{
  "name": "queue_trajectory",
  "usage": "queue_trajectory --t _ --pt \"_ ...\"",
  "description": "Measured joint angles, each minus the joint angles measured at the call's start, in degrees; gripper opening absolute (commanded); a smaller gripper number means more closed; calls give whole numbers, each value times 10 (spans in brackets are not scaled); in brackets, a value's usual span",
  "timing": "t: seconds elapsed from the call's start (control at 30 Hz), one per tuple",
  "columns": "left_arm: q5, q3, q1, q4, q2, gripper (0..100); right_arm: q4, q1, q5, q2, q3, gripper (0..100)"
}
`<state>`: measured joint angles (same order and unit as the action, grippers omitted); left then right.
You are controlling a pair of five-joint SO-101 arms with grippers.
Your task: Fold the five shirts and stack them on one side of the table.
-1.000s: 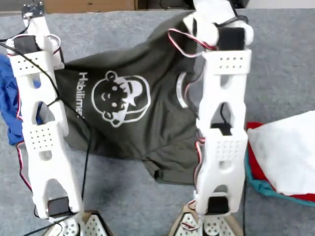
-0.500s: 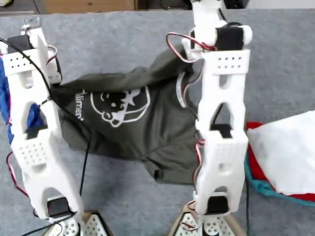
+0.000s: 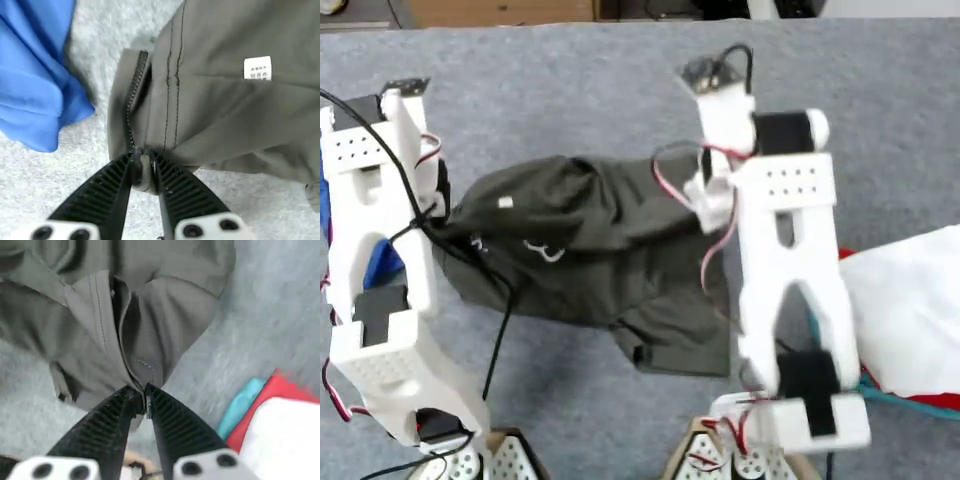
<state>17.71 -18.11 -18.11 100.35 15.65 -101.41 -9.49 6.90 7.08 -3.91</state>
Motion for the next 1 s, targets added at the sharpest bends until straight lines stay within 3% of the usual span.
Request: queue_trajectory --t 0.37,0.6,1.0 --pt "61 8 -79 0 -1 19 0 26 27 155 235 5" --pt "78 75 -61 0 -1 19 43 57 57 203 367 5" --pt "88 150 -53 -19 -1 20 44 58 57 265 435 18"
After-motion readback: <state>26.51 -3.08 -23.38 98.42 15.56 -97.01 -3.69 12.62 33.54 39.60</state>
